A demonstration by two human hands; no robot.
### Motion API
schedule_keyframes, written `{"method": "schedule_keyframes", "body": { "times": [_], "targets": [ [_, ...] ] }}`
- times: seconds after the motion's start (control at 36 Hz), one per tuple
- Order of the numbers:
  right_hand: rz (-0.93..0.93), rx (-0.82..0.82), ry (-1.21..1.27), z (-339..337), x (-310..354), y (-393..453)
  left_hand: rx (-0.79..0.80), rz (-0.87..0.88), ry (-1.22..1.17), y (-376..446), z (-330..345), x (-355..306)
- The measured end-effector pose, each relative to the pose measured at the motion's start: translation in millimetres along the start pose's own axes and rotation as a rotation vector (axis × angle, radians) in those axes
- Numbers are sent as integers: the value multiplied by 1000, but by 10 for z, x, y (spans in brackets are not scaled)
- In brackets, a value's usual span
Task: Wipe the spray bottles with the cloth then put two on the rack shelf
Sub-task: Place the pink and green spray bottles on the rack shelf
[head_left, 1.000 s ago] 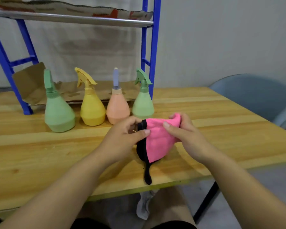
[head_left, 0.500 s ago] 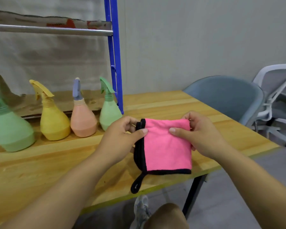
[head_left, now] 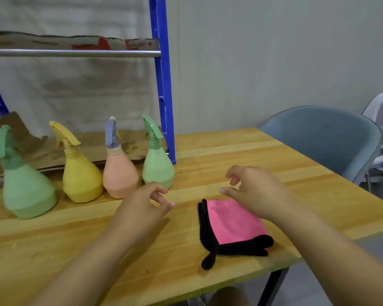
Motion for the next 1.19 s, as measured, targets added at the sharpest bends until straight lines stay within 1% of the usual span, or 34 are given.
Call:
{"method": "schedule_keyframes", "body": {
  "times": [0.11, 0.25, 0.39, 0.47, 0.67, 0.83, 0.94, 1.03, 1.19],
  "targets": [
    [-55, 57, 105, 146, 207, 176, -102, -40, 10, -15, -208, 187],
    [-92, 117, 179, 324, 507, 438, -272, -77, 60, 58, -430, 466],
    [-109, 109, 227, 455, 773, 680, -346, -102, 52, 158, -549, 623],
    [-110, 97, 307, 519, 880, 801, -363, -113, 72, 243, -547, 654],
    [-148, 134, 456, 673, 1043, 1018, -393, -116, 182, 497, -503, 623],
    [-176, 157, 497, 748, 1107, 1108, -394, -132, 196, 691, -555, 626],
    [-154, 135, 558, 751, 1101, 1110, -370, -125, 201, 737, -582, 592],
    [-161, 129, 563, 721, 1093, 1070, -362, -80, 133, 718, -592, 548],
    [-171, 90, 510, 621, 1024, 920, -362, 84, -19, 542, -615, 441]
  ]
}}
Point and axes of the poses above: each hand's wrist, its own y-axis towards the middle knuckle, its own z-axis out of the palm, x = y × z, the point moved 1 cm from there along y, towards the middle knuckle, and after that the axes turned 3 degrees about z, right-handed, at the moved point
